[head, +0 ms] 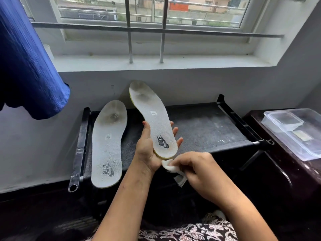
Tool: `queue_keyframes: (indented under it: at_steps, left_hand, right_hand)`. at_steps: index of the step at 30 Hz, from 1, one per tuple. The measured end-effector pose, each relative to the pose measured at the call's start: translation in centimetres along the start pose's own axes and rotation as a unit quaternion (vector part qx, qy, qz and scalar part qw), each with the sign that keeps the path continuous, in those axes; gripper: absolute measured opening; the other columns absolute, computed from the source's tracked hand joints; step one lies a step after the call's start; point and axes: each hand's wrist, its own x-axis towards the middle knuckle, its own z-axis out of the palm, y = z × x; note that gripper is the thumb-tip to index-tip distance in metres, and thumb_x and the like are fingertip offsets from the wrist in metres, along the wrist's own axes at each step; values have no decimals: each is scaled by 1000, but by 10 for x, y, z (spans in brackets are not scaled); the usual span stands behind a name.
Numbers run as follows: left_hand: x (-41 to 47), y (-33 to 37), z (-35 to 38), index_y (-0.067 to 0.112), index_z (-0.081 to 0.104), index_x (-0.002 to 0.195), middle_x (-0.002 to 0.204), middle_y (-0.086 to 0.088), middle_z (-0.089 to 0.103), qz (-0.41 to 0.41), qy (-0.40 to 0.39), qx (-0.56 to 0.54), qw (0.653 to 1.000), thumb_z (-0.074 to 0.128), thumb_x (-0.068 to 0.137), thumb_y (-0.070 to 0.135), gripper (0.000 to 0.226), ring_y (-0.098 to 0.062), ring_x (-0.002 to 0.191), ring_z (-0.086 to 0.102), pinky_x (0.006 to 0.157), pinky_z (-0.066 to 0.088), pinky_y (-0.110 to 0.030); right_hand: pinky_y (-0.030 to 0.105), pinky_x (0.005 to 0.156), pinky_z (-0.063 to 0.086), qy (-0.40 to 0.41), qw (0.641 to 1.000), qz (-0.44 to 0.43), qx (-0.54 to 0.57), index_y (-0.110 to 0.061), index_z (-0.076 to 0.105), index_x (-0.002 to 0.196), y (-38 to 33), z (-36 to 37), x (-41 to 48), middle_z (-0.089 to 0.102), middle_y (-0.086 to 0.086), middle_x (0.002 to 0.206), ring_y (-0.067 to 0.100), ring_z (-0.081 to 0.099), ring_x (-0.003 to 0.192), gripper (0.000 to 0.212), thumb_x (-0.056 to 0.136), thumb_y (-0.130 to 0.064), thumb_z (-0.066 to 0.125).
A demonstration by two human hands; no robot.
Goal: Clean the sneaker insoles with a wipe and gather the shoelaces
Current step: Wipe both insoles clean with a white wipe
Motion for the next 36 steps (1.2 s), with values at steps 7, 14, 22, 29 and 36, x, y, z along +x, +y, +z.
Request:
queue_keyframes:
  at_steps: [7,14,22,29,36]
  left_hand:
    - [3,-1,-6,16,50,133,115,-11,64,65,70,101,990,31,99,46,48,-28,97,62,76,55,-42]
    - [-13,-7,2,16,56,124,113,-10,66,171,142,276,935,34,101,8,33,-28,101,62,90,50,-45]
    - [-24,-12,-7,26,72,85,81,0,74,235,214,466,825,51,78,24,22,-22,76,67,73,53,-38]
    - [-34,-15,-9,17,71,98,85,0,73,255,251,594,720,56,81,1,28,-20,83,66,71,46,-27]
    - [-54,-5,4,8,55,130,130,-11,59,289,286,675,616,54,88,5,42,-28,122,51,98,32,-25]
  right_hand:
    - [33,74,51,152,923,202,290,-19,68,91,22,-7,4,69,4,82,17,63,75,35,84,8,47]
    - [40,83,49,80,855,240,454,-34,65,112,19,2,10,65,6,116,20,61,93,59,85,10,37]
    - [25,76,52,15,827,248,505,-15,62,120,13,6,7,71,2,109,9,67,84,57,83,15,31]
    - [22,67,51,-14,845,270,461,-18,64,115,20,16,6,73,1,104,9,67,77,56,82,14,32]
    - [19,74,45,44,904,271,326,-29,70,104,30,11,3,67,-1,109,10,63,95,46,75,-3,44]
